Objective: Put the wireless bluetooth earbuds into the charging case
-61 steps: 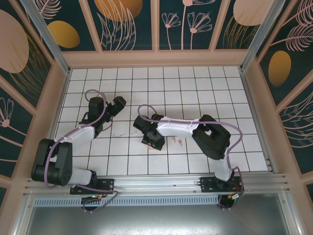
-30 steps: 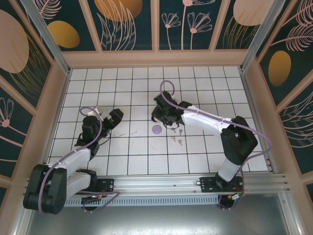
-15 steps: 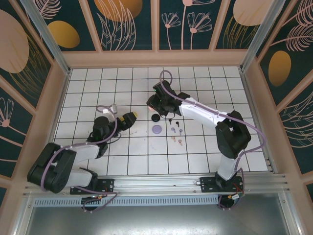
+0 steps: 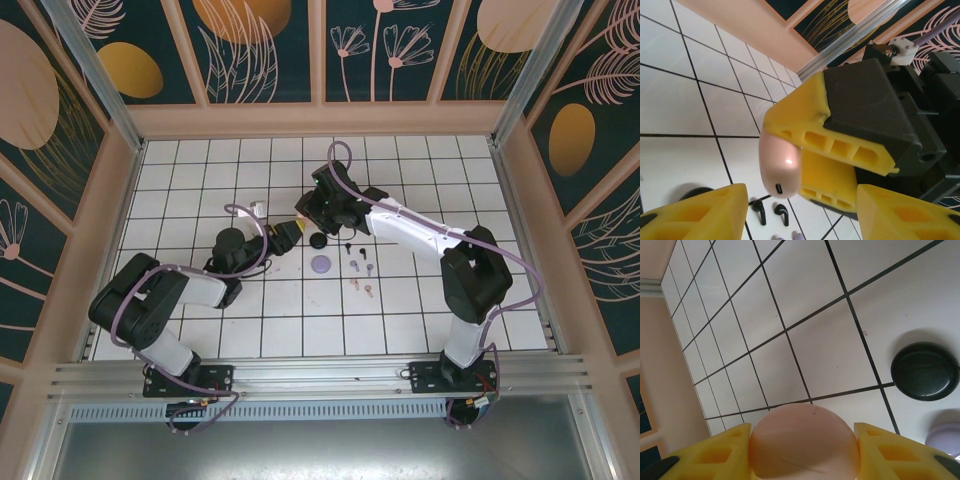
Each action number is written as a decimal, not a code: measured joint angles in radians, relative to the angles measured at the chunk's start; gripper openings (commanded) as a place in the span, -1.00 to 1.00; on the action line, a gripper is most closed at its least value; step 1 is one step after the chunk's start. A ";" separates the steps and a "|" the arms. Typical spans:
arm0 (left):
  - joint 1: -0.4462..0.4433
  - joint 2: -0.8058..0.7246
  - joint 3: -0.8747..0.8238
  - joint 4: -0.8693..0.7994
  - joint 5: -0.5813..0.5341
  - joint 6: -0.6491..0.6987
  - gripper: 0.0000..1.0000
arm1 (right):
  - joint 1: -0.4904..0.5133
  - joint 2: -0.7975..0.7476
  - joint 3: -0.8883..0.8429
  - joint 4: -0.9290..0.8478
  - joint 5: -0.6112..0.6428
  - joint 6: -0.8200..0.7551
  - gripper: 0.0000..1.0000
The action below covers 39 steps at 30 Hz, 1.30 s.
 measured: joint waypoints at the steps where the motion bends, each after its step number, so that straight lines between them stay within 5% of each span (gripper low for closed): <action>1: -0.001 0.008 0.005 0.009 0.000 0.000 0.11 | 0.000 0.000 0.000 0.000 -0.003 0.000 -0.13; 18: -0.020 0.080 0.037 0.066 -0.019 -0.015 -0.08 | 0.000 -0.001 0.000 0.021 -0.018 0.008 -0.14; 39: -0.035 0.108 0.053 0.077 -0.050 -0.030 -0.67 | -0.001 -0.039 -0.041 0.050 -0.026 0.018 -0.11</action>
